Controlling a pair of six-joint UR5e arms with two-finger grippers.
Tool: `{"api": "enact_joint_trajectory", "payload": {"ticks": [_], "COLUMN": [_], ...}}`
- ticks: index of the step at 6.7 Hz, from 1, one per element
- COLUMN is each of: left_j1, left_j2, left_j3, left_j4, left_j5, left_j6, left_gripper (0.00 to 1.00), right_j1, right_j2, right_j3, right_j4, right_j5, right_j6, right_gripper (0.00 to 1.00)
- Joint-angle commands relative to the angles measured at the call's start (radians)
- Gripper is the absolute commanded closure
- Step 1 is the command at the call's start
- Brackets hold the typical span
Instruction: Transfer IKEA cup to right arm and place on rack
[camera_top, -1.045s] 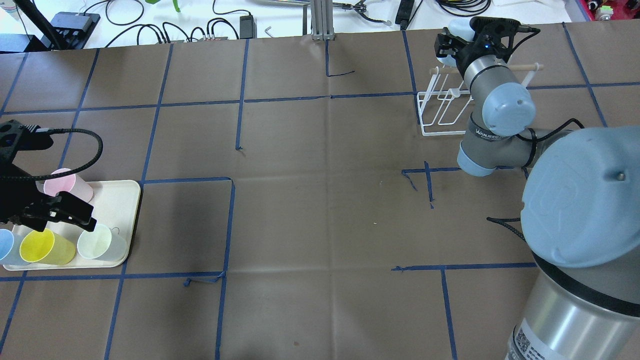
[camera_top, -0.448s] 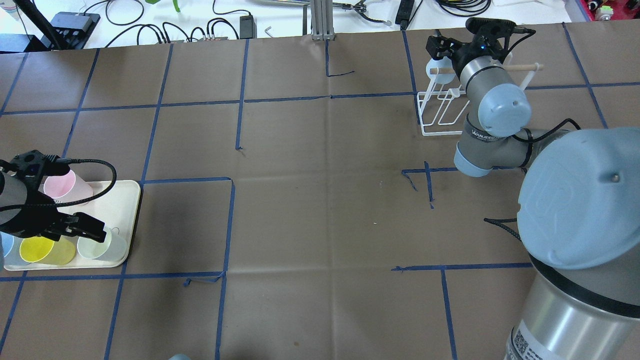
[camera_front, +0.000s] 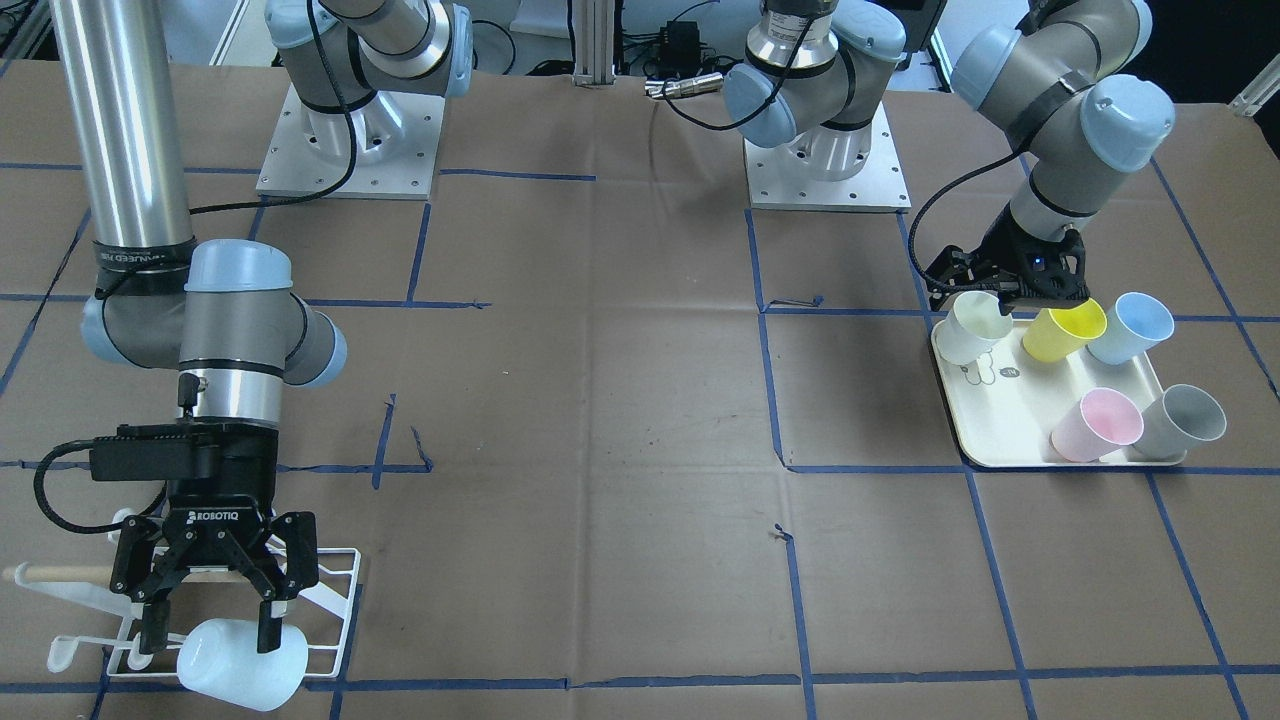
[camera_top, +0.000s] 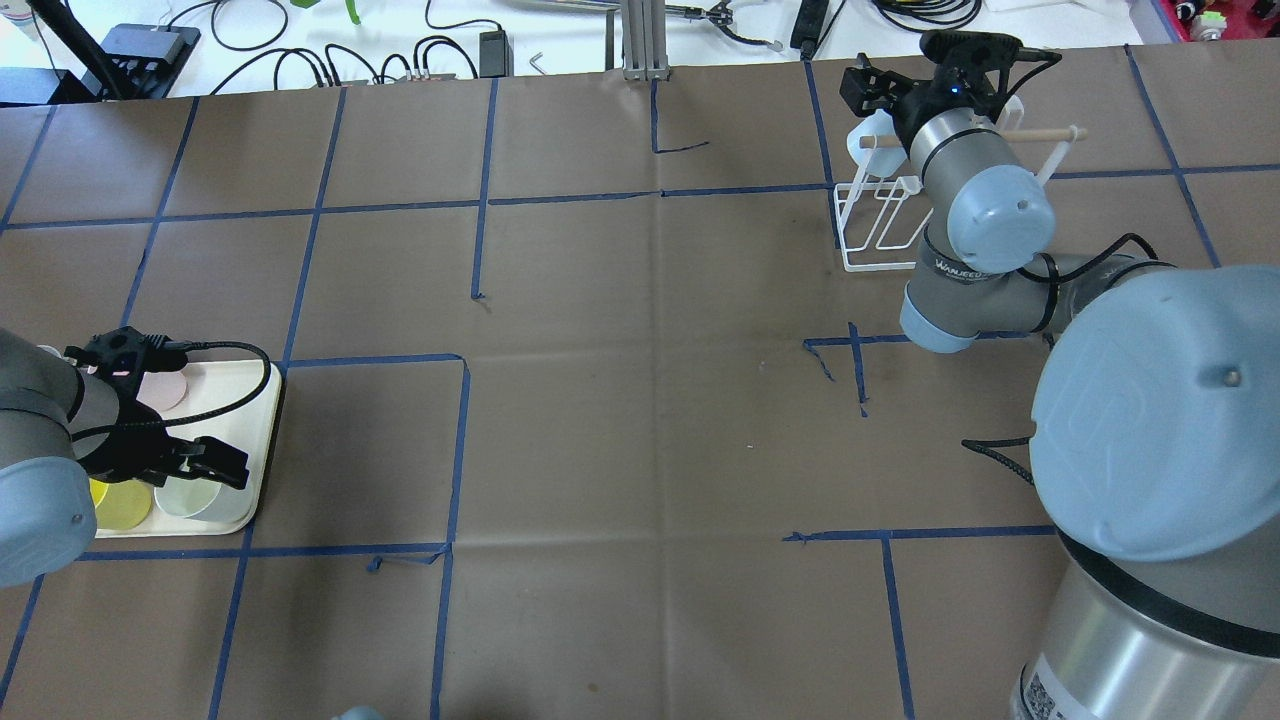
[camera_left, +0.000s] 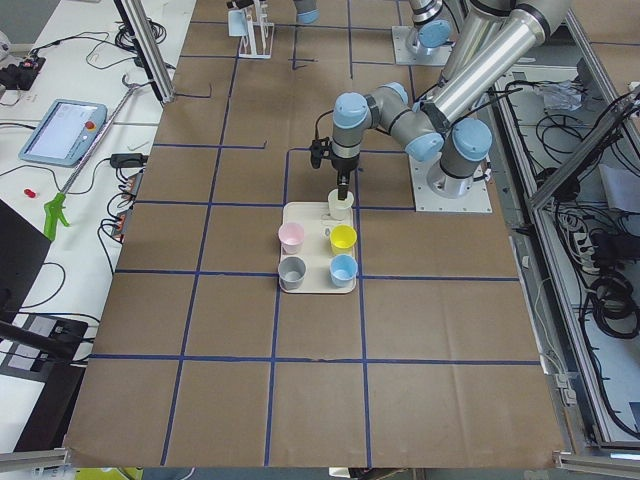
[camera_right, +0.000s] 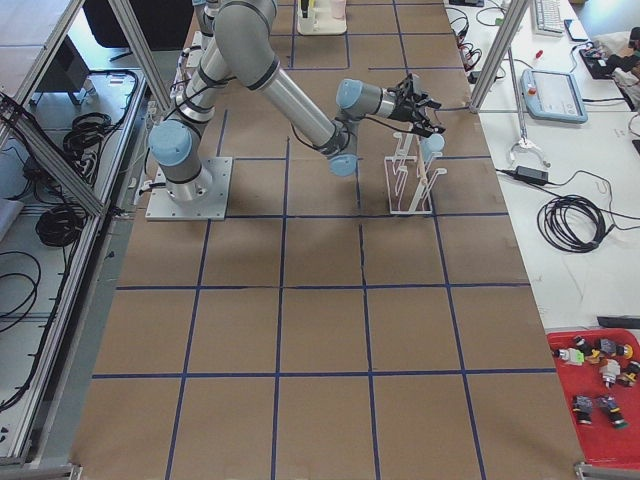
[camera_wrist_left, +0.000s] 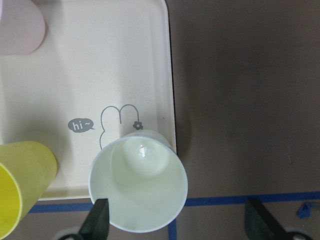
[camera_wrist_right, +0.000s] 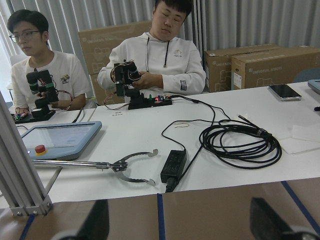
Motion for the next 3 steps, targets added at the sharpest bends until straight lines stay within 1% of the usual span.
{"api": "enact_joint_trajectory", "payload": {"ticks": [1, 2, 3], "left_j1": [0.000, -0.002, -0.003], "left_j2": [-0.059, -0.053, -0.052], "left_j3": [-0.008, -0.005, 0.002], "left_j4": [0.026, 0.028, 0.028], "left_j5": [0.003, 0.006, 0.009], "left_j6": [-0.001, -0.004, 0.000], "left_gripper": [0.05, 0.08, 0.28], "right_j1": [0.045, 0.058, 0.083], "right_j2": [-0.097, -0.168, -0.240], "right_j3": [0.052, 0.097, 0.135], "right_j4": [0.000, 0.000, 0.031], "right_j5": [-0.001, 0.010, 0.016], "right_j6": [0.005, 0.046, 0.148], "right_gripper": [0.00, 0.00, 0.00]}}
